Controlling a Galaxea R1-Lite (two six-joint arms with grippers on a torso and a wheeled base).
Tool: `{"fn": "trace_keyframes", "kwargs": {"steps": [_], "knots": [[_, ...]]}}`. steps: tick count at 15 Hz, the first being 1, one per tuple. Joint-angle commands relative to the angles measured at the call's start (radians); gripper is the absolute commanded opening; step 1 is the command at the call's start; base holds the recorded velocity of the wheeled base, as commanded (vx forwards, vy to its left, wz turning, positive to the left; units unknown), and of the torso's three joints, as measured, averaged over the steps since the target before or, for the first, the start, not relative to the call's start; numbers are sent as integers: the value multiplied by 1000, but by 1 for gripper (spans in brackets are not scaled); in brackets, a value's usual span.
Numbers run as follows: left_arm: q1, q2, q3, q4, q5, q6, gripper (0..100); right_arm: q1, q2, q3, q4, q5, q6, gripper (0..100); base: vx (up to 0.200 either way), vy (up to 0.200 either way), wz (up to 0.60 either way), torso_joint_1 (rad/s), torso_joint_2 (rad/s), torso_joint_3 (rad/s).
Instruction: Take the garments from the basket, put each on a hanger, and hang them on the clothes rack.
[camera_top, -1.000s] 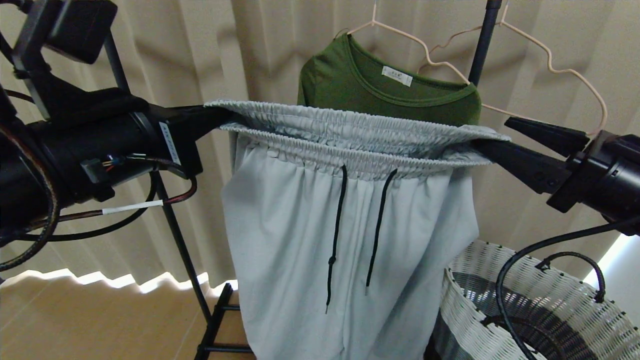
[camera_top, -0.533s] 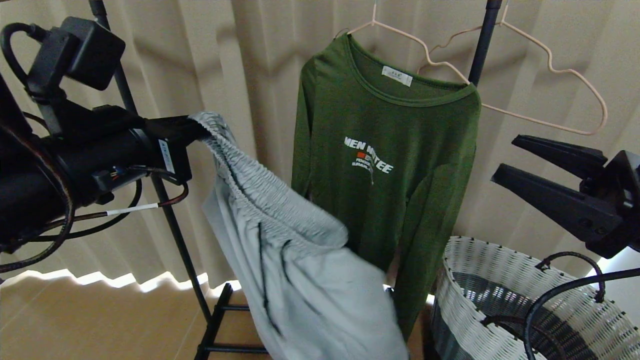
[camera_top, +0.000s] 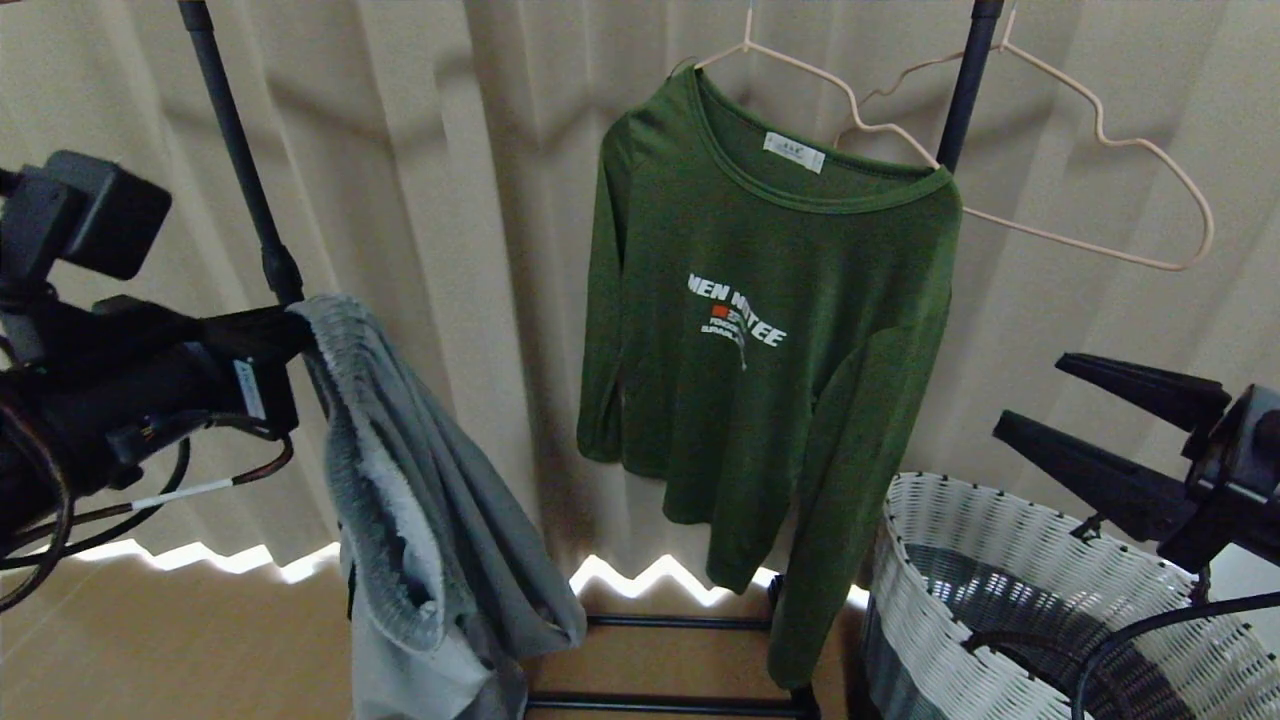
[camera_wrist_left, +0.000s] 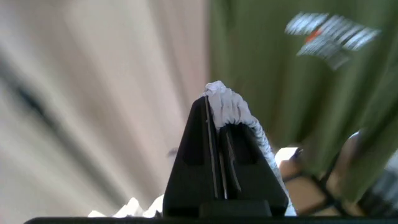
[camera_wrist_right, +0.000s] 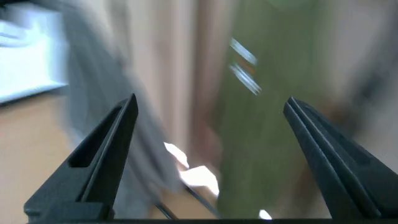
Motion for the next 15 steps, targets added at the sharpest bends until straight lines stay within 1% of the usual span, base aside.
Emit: {"fn": "trace_keyframes", "kwargs": {"steps": [1,2,3,4,5,6,7,8,9,11,12,15], "knots": [[100,-122,133,0,-6,-7,0,-101,0,78,-2,-54,-28,100,0,0,0,0,0,0],[120,-161,188,0,-8,-13,0,-104,-4,93,-2,-116,-28,100,0,0,0,0,0,0],[123,-182,221,-1,-8,-21,0,-104,-9,104,-2,-158,-28,100,0,0,0,0,0,0],[122,-247,300,-1,-9,-55,0,-104,-29,154,-1,-291,-28,100,0,0,0,0,0,0],[120,-274,329,-3,-20,-74,0,-104,-39,188,-2,-357,-31,100,0,0,0,0,0,0],[122,-320,379,-3,-71,-114,0,-104,-69,245,-7,-471,-57,100,0,0,0,0,0,0],[123,-343,397,-3,-98,-134,0,-104,-93,262,-15,-500,-77,100,0,0,0,0,0,0],[123,-368,406,-3,-107,-137,0,-104,-119,251,-15,-505,-79,100,0,0,0,0,0,0],[120,-382,406,-1,-110,-130,0,-104,-136,245,-15,-506,-79,100,0,0,0,0,0,0],[117,-394,423,-1,-110,-114,0,-104,-158,265,-5,-506,-79,100,0,0,0,0,0,0],[119,-431,452,-1,-110,-99,0,-104,-161,280,-13,-506,-79,100,0,0,0,0,0,0],[122,-512,446,5,-110,-96,0,-104,-204,306,-5,-505,-77,100,0,0,0,0,0,0]]}}
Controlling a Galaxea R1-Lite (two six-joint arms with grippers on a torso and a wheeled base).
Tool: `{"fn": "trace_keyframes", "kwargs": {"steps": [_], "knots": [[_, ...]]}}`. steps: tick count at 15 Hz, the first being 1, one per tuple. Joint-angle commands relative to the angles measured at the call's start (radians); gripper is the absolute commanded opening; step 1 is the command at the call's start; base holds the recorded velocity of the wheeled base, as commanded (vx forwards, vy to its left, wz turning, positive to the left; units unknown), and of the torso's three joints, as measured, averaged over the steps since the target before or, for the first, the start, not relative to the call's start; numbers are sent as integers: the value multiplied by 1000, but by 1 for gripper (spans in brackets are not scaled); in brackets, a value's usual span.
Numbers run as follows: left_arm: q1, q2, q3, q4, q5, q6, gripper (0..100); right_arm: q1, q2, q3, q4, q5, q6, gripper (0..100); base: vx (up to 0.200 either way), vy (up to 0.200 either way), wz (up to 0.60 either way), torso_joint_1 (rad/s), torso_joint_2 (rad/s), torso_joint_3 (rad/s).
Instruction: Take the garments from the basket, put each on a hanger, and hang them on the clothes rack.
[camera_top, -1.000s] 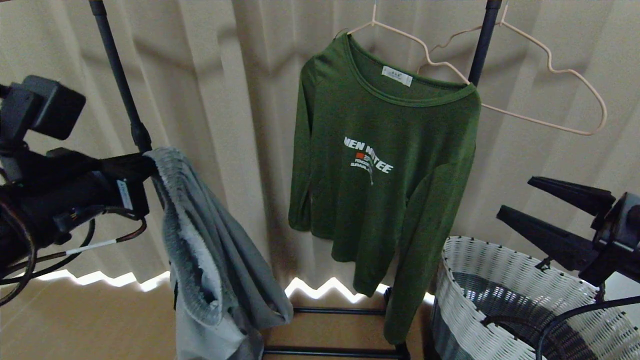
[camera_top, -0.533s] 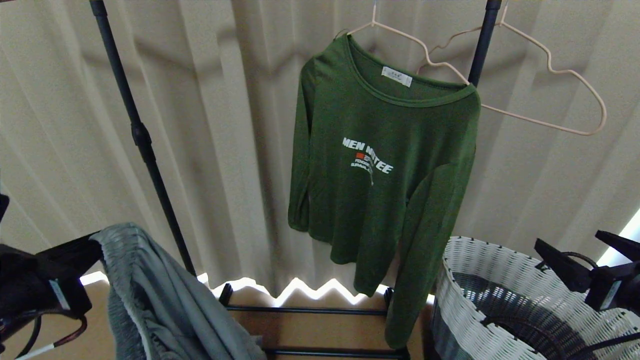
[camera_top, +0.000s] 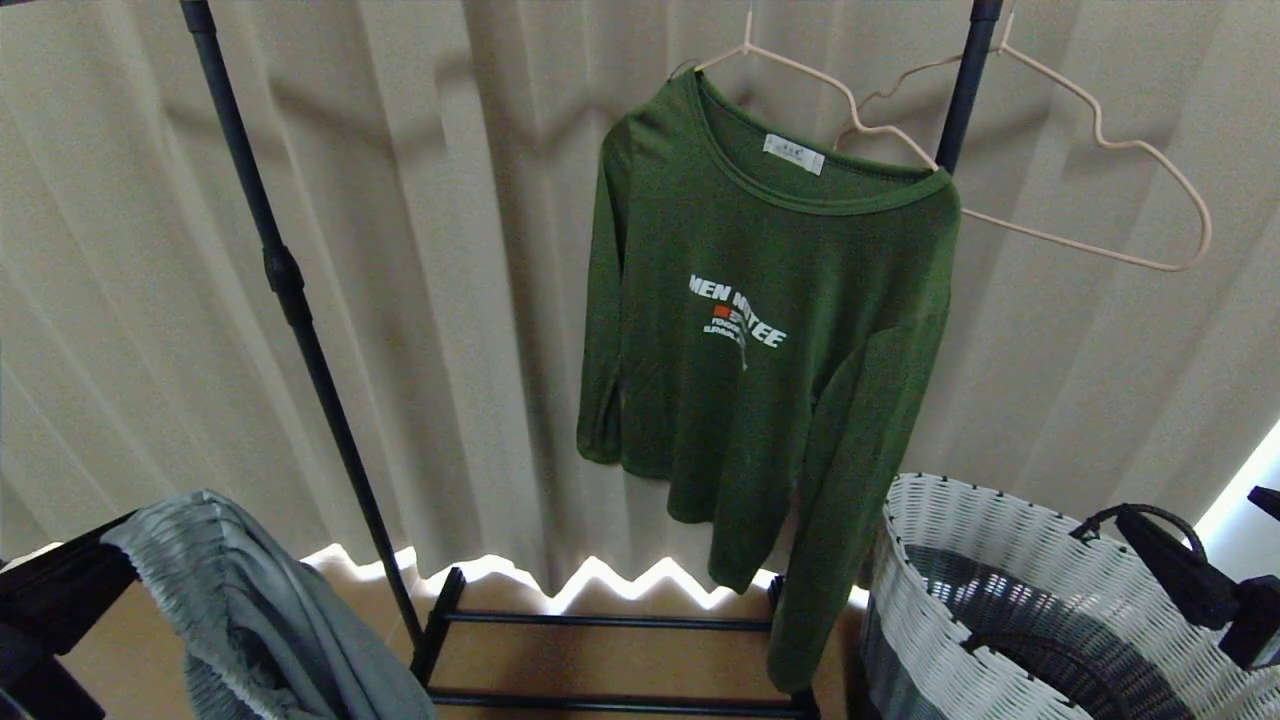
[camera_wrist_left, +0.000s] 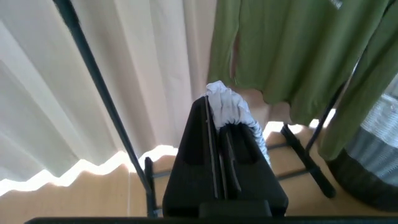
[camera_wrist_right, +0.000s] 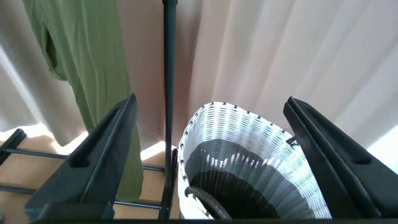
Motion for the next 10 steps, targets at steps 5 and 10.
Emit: {"fn": "trace_keyframes", "kwargs": {"steps": [5,10], "knots": [[3,-138,1,6,2,47,0,7,-51,10,8,4,-3,100,0,0,0,0,0,0],[-6,-210,-4,112,-3,50,0,7,-52,10,6,3,-3,100,0,0,0,0,0,0]]}}
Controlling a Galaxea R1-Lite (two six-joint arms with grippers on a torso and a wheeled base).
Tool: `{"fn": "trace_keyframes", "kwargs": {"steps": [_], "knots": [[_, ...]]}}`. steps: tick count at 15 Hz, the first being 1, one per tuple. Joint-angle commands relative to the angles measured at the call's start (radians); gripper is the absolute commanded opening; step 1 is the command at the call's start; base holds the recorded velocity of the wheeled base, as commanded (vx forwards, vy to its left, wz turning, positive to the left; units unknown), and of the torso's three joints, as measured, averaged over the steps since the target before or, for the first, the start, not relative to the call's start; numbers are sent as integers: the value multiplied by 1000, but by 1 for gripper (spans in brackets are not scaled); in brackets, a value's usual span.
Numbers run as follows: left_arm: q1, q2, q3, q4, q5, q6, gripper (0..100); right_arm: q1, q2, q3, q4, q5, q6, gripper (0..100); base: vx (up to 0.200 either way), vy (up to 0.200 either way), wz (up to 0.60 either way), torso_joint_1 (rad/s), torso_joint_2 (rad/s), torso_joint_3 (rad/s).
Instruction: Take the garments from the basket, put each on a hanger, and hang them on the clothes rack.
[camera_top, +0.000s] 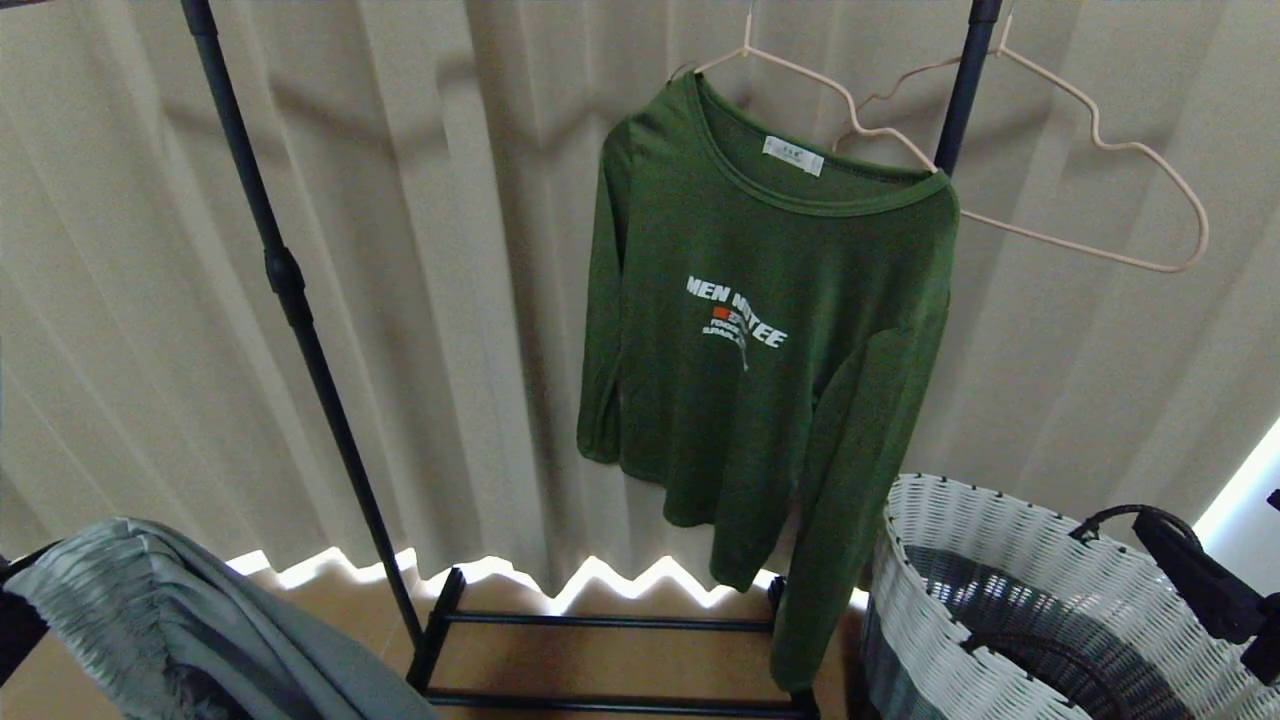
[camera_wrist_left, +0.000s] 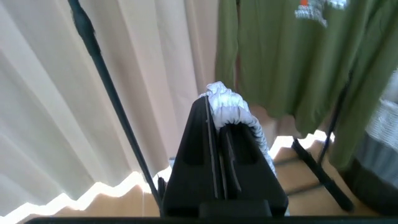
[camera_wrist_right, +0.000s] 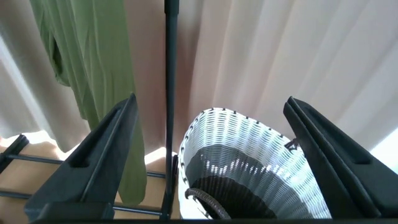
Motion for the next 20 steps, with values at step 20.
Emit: {"fn": "trace_keyframes", "kwargs": {"steps": [20], "knots": [[-74,94,-46,-11,-85,-114,0,-4,-4,-2,-3,-3,1,100,0,0,0,118,-437,-316]]}}
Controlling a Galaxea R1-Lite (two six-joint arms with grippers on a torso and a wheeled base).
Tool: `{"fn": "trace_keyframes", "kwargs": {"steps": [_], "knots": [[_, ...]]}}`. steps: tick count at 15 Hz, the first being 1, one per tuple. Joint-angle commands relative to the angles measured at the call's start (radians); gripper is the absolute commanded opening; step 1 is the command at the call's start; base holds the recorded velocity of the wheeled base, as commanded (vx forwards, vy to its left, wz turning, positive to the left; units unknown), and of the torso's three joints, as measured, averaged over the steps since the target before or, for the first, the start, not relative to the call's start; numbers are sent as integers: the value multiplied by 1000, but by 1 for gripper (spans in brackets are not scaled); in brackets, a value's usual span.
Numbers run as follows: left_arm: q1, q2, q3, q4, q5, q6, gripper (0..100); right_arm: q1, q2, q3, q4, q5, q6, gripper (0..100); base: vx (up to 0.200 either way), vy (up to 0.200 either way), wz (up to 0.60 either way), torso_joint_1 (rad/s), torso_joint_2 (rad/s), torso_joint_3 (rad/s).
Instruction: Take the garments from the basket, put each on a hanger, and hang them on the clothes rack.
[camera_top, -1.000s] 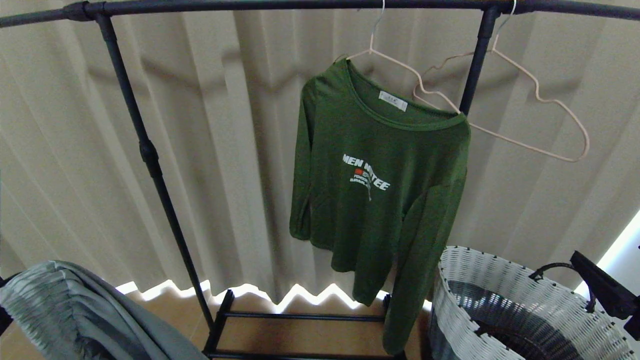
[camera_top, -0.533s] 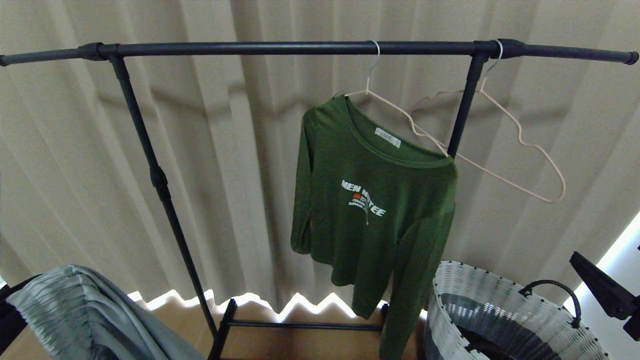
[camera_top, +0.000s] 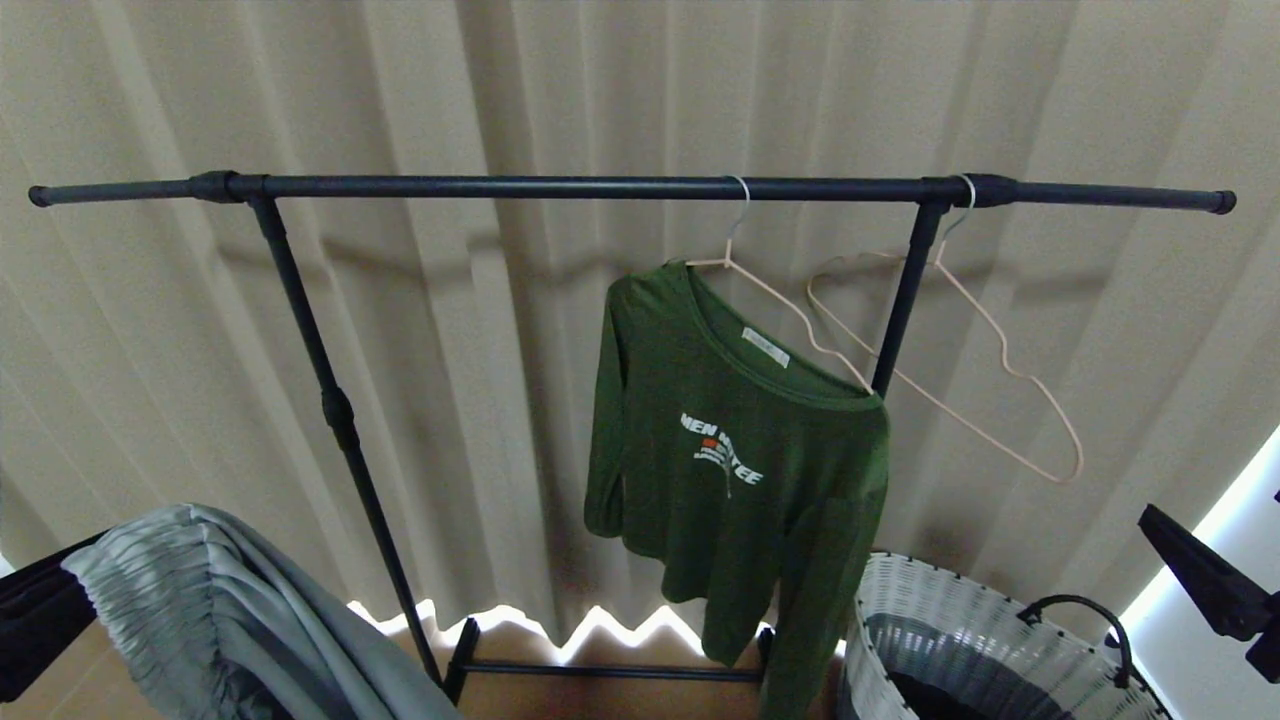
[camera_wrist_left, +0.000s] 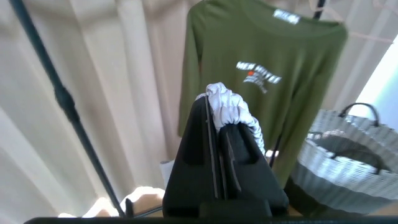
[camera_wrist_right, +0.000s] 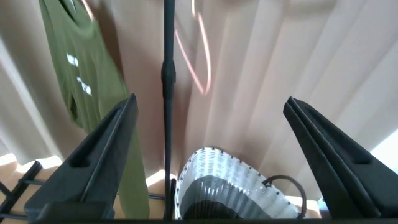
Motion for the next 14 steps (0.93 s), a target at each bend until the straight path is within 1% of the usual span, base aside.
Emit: {"fn": "trace_keyframes", "kwargs": {"steps": [1,4,5,6,8,9,10,11,12,14], "knots": [[-6,6,0,0,-1,3,0,-1,1,0,-2,0,-1,100,0,0,0,178,-481,-286],[-5,-22,0,0,1,5,0,-32,-16,-46,3,4,-15,100,0,0,0,61,-170,-103],[-5,-32,1,0,1,6,0,-33,0,-95,26,9,-24,100,0,0,0,0,0,0],[-5,-34,0,0,1,8,0,-38,26,-157,84,9,-27,100,0,0,0,0,0,0],[-5,-34,-2,0,1,6,0,-46,64,-339,334,15,-42,100,0,0,0,0,0,0],[-5,-37,-2,0,1,8,0,-46,86,-474,578,20,-42,100,0,0,0,0,0,0],[-5,-40,-2,0,1,8,0,-44,93,-516,644,33,-42,100,0,0,0,0,0,0],[-9,-38,-2,0,-1,8,0,-40,118,-609,803,113,-42,100,0,0,0,0,0,0],[-11,-37,-2,0,-1,6,0,-40,132,-622,828,127,-44,100,0,0,0,0,0,0],[-11,-34,-2,1,-1,6,0,-36,159,-620,825,127,-45,100,0,0,0,0,0,0]]}}
